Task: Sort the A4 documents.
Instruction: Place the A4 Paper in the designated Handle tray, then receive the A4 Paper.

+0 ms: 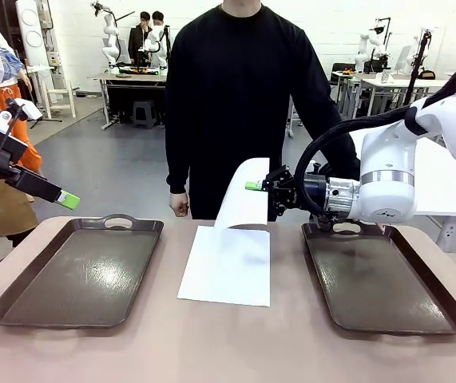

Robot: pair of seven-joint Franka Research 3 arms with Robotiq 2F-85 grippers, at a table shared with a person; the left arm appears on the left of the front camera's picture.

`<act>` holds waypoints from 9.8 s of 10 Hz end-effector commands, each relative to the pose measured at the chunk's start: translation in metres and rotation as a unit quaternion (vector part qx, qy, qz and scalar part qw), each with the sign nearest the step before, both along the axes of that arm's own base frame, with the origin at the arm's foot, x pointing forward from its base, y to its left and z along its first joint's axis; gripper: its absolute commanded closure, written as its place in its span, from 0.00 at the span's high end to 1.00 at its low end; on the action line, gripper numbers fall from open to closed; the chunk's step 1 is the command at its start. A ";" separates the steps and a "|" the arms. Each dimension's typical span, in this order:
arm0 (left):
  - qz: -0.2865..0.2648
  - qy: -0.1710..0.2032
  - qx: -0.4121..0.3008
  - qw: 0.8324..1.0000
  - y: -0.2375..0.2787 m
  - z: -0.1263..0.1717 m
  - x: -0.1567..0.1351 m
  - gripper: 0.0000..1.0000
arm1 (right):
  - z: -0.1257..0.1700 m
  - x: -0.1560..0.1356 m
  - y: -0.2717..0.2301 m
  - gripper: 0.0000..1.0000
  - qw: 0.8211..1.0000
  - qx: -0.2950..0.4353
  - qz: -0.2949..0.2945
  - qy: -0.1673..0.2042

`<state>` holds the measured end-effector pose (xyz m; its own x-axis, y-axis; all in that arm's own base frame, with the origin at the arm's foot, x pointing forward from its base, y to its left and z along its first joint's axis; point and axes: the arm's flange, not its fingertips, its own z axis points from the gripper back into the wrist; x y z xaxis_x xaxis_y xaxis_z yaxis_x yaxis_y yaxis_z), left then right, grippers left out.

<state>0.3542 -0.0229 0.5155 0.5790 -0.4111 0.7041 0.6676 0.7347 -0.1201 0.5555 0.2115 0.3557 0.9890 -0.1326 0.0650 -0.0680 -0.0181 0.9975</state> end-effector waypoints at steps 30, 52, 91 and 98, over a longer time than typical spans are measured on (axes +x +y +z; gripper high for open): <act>-0.006 -0.002 -0.005 1.000 0.003 -0.002 0.001 1.00 | -0.051 -0.019 -0.284 0.01 0.952 -0.297 0.071 -0.019; -0.006 -0.002 -0.005 1.000 0.003 -0.002 0.001 1.00 | -0.016 -0.018 -0.303 0.82 0.843 -0.538 0.019 -0.012; -0.006 -0.002 -0.005 1.000 0.003 -0.002 0.001 1.00 | 0.179 -0.131 -0.260 1.00 0.777 -0.370 0.211 -0.463; -0.006 -0.002 -0.005 1.000 0.003 -0.002 0.001 1.00 | 0.181 -0.130 -0.263 1.00 0.780 -0.375 0.199 -0.460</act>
